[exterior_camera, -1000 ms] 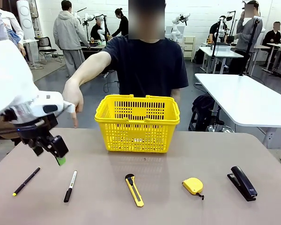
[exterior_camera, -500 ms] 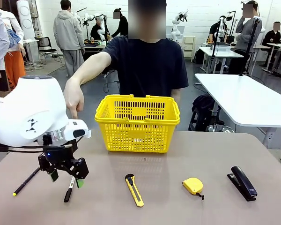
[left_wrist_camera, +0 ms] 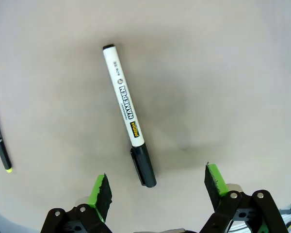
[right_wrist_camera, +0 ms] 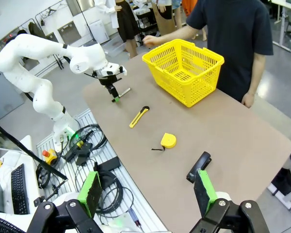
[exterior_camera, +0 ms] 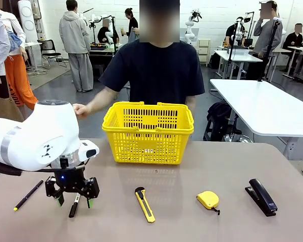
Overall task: Place the items the person wants into the basket.
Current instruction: Pick up the item the person points to and place it in the Market Basket.
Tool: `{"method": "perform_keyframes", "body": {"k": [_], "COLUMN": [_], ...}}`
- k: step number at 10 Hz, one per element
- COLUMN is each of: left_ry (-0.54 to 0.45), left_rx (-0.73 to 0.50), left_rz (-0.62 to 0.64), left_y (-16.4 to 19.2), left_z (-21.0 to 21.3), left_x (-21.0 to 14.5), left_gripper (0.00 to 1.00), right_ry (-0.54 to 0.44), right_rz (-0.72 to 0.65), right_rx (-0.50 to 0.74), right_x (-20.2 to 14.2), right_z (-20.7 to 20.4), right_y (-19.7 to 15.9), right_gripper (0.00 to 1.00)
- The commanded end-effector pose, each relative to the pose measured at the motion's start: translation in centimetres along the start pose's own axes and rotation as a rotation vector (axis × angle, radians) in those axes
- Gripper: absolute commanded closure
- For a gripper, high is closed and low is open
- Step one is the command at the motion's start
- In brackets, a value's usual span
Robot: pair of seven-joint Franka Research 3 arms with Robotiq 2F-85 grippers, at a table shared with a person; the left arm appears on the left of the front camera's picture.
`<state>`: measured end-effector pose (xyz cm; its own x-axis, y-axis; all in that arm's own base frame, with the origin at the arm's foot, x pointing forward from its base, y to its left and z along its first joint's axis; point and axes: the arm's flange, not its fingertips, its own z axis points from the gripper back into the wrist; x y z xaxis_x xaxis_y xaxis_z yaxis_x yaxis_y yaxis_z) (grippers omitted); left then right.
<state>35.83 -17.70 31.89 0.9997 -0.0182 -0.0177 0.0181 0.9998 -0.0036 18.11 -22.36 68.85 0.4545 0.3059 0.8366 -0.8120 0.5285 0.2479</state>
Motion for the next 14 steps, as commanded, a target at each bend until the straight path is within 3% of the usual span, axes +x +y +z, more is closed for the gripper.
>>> {"method": "perform_keyframes", "body": {"k": [1, 9, 12, 13, 14], "left_ry": [-0.008, 0.002, -0.003, 0.001, 0.006], "left_rx": [0.038, 0.004, -0.001, 0.0, 0.002], "left_rz": [0.068, 0.103, 0.056, 0.052, 0.047], "left_y": [0.1, 1.3, 1.2, 1.2, 1.2], "left_z": [-1.0, -1.2, -1.3, -1.3, -1.4], "left_x": [-0.5, 0.6, 0.7, 0.6, 0.6], "left_gripper": [0.0, 0.0, 0.84, 1.0, 1.0], "right_ry": [-0.022, -0.022, -0.022, -0.022, -0.022], "right_rz": [0.021, 0.021, 0.021, 0.021, 0.021], "right_rx": [0.016, 0.016, 0.016, 0.016, 0.016], "right_x": [0.2, 0.2, 0.2, 0.2, 0.2], "right_z": [0.1, 0.1, 0.1, 0.1, 0.1], "right_y": [0.1, 0.1, 0.1, 0.1, 0.1], "right_gripper": [0.0, 0.0, 0.0, 0.0, 0.0]}}
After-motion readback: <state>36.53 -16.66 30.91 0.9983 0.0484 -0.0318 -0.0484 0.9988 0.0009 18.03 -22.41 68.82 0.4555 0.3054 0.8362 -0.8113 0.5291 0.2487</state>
